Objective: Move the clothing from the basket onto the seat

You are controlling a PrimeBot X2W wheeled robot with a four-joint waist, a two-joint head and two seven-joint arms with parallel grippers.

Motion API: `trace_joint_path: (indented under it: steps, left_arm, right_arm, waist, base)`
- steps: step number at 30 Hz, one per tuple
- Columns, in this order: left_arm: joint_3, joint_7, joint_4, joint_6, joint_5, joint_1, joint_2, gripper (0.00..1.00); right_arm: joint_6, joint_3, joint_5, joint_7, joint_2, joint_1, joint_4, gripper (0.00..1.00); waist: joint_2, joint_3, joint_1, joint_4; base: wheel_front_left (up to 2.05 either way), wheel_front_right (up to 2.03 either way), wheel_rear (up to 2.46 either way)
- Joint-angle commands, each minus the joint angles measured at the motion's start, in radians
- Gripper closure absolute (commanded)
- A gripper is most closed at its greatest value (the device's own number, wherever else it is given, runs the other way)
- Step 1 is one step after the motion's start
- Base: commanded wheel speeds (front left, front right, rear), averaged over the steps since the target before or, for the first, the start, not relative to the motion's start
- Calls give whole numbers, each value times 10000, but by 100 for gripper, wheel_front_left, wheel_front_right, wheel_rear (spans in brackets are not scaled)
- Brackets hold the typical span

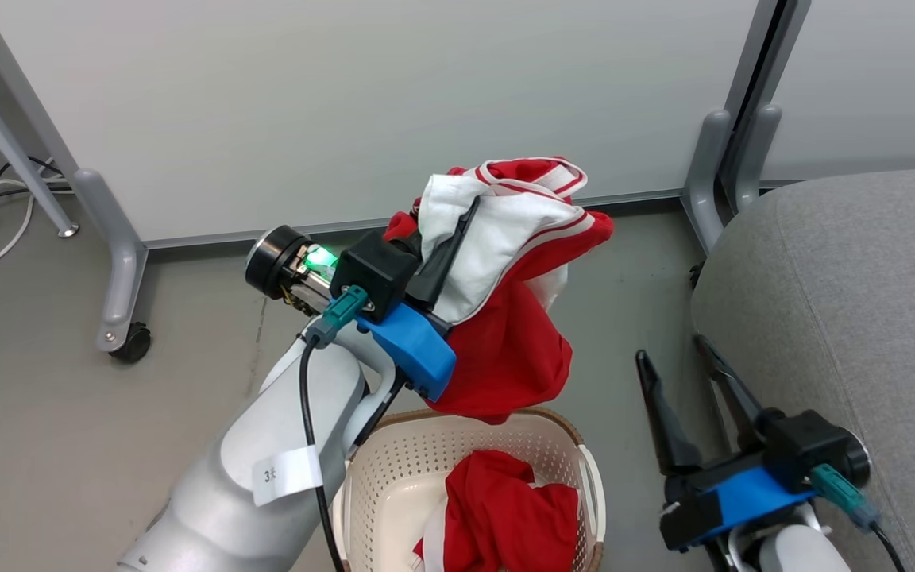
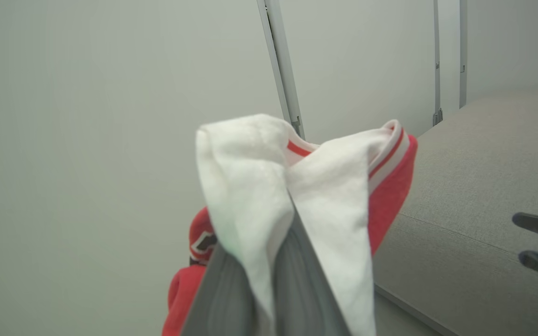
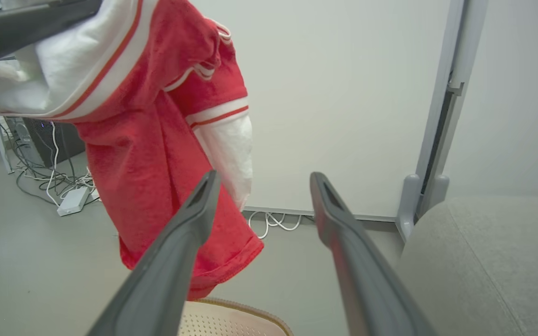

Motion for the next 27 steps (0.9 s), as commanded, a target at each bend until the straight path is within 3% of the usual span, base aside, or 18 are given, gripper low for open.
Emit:
trace_joint_path:
  steps: [1, 13, 27]
  left_arm:
    - [-26, -51, -58, -33, 58, -52, -41, 100]
    - [-464, -51, -314, -118, 169, -278, -426, 100]
    - [-1324, -51, -682, -225, 86, -295, -685, 100]
  right_arm:
    - [3, 267, -55, -3, -39, -298, 50, 0]
    - [3, 1491, -236, -3, -59, -1355, 654, 0]
    - [3, 1803, -276, -3, -52, -2006, 1535, 0]
  waist:
    - [-1, 25, 1, 67]
    - [-1, 202, 1, 475]
    - [-1, 368, 1, 748]
  base:
    - [0, 0, 0]
    - [0, 0, 0]
    - [0, 0, 0]
